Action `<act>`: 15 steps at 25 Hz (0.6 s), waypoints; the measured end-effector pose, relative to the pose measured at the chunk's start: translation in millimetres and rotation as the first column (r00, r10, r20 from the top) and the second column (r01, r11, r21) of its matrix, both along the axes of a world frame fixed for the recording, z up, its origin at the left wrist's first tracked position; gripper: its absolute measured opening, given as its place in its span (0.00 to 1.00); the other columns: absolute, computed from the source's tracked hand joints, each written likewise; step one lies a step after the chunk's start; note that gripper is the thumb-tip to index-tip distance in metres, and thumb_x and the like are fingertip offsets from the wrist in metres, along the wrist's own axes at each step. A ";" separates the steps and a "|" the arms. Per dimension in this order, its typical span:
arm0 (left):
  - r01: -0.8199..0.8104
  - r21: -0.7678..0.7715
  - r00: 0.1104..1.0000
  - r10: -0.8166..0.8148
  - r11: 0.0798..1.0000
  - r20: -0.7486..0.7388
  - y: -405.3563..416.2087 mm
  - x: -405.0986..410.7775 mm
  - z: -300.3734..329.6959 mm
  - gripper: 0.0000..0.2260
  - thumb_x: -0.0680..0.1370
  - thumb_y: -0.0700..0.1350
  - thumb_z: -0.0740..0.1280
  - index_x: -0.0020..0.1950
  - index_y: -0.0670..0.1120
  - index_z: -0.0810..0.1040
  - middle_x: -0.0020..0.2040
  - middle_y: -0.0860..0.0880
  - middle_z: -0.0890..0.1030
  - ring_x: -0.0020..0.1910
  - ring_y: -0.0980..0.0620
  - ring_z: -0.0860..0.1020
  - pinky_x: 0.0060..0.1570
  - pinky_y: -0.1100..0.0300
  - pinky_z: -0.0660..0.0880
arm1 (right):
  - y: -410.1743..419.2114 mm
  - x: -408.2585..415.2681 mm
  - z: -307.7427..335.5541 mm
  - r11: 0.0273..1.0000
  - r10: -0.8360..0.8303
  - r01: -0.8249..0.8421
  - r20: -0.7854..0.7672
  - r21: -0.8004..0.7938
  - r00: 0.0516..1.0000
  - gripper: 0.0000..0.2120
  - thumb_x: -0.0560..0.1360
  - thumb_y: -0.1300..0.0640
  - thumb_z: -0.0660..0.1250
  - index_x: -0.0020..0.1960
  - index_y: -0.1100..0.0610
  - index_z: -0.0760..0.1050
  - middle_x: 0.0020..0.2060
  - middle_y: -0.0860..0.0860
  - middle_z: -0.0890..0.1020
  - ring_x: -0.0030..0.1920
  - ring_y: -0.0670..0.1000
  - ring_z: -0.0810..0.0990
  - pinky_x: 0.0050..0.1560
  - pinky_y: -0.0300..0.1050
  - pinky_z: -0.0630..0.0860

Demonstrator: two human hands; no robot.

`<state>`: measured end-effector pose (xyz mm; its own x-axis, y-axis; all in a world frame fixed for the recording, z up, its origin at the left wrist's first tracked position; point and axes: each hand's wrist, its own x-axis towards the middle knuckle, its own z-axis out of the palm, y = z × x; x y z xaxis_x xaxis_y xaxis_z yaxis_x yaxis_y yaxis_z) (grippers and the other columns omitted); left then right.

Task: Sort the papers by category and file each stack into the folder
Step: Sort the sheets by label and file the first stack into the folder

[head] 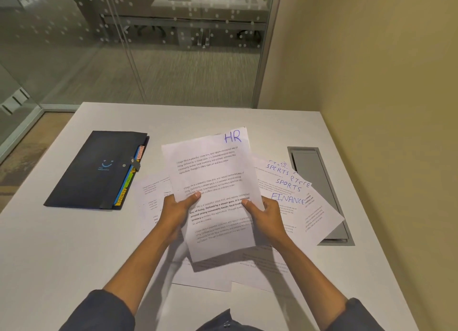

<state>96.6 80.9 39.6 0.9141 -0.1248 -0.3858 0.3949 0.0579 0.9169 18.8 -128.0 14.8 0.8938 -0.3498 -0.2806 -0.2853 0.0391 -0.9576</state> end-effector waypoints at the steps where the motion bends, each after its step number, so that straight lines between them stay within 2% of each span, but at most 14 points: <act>1: 0.009 -0.037 0.999 -0.010 0.999 -0.041 4.0 4.2 0.5 0.10 0.75 0.39 0.71 0.56 0.44 0.81 0.49 0.47 0.85 0.48 0.49 0.84 0.47 0.56 0.81 | 1.8 4.1 0.3 0.996 -0.033 0.035 -0.019 0.080 0.999 0.10 0.76 0.56 0.71 0.54 0.60 0.82 0.44 0.54 0.87 0.45 0.55 0.86 0.45 0.53 0.83; 3: 0.041 -0.104 0.991 -0.053 0.994 -0.121 12.5 9.9 0.2 0.11 0.75 0.39 0.70 0.58 0.42 0.80 0.52 0.44 0.85 0.51 0.45 0.83 0.49 0.53 0.81 | 5.0 12.6 1.9 0.978 -0.084 0.092 -0.048 0.188 0.995 0.10 0.76 0.58 0.72 0.56 0.60 0.81 0.46 0.54 0.87 0.47 0.56 0.86 0.48 0.54 0.82; 5: 0.109 -0.110 0.981 -0.124 0.988 -0.148 19.3 9.7 -3.0 0.12 0.76 0.38 0.69 0.60 0.42 0.79 0.55 0.43 0.84 0.53 0.42 0.82 0.55 0.48 0.78 | 7.4 19.1 3.4 0.969 -0.118 0.128 -0.058 0.212 0.991 0.10 0.76 0.59 0.72 0.56 0.58 0.81 0.47 0.51 0.87 0.48 0.53 0.86 0.47 0.49 0.82; 8: 0.167 -0.036 0.980 -0.169 0.985 -0.100 24.3 3.3 -11.9 0.12 0.77 0.37 0.67 0.60 0.45 0.79 0.55 0.47 0.84 0.55 0.46 0.82 0.61 0.46 0.74 | 12.7 25.5 5.0 0.961 -0.145 0.161 -0.085 0.224 0.986 0.08 0.76 0.59 0.72 0.55 0.56 0.81 0.45 0.50 0.87 0.44 0.50 0.86 0.39 0.42 0.82; 10: 0.145 -0.003 0.987 -0.145 0.989 -0.075 27.8 2.7 -14.8 0.11 0.78 0.37 0.66 0.58 0.49 0.79 0.54 0.51 0.84 0.54 0.49 0.82 0.60 0.49 0.75 | 18.4 29.7 3.0 0.962 -0.133 0.156 -0.113 0.223 0.985 0.07 0.76 0.60 0.72 0.54 0.57 0.81 0.44 0.50 0.87 0.42 0.50 0.86 0.35 0.41 0.80; 13: 0.124 0.023 0.989 -0.122 0.992 -0.080 36.8 7.9 -14.6 0.11 0.79 0.38 0.65 0.58 0.51 0.77 0.53 0.52 0.83 0.54 0.49 0.81 0.57 0.49 0.76 | 29.7 36.6 -1.5 0.959 -0.079 0.113 -0.140 0.260 0.987 0.09 0.75 0.61 0.72 0.55 0.59 0.81 0.46 0.53 0.87 0.44 0.53 0.86 0.39 0.44 0.81; 15: 0.114 0.044 0.990 -0.110 0.992 -0.087 47.4 13.7 -16.1 0.11 0.80 0.38 0.64 0.60 0.51 0.76 0.54 0.51 0.83 0.54 0.48 0.81 0.56 0.47 0.77 | 40.0 44.2 -5.7 0.964 -0.052 0.087 -0.142 0.249 0.989 0.10 0.75 0.61 0.72 0.56 0.59 0.81 0.47 0.52 0.87 0.46 0.51 0.86 0.43 0.43 0.81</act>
<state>110.4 128.3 23.5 0.8593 -0.2039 -0.4691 0.4724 -0.0353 0.8807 63.0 -88.0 9.1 0.8184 -0.3116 -0.4828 -0.3971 0.3007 -0.8671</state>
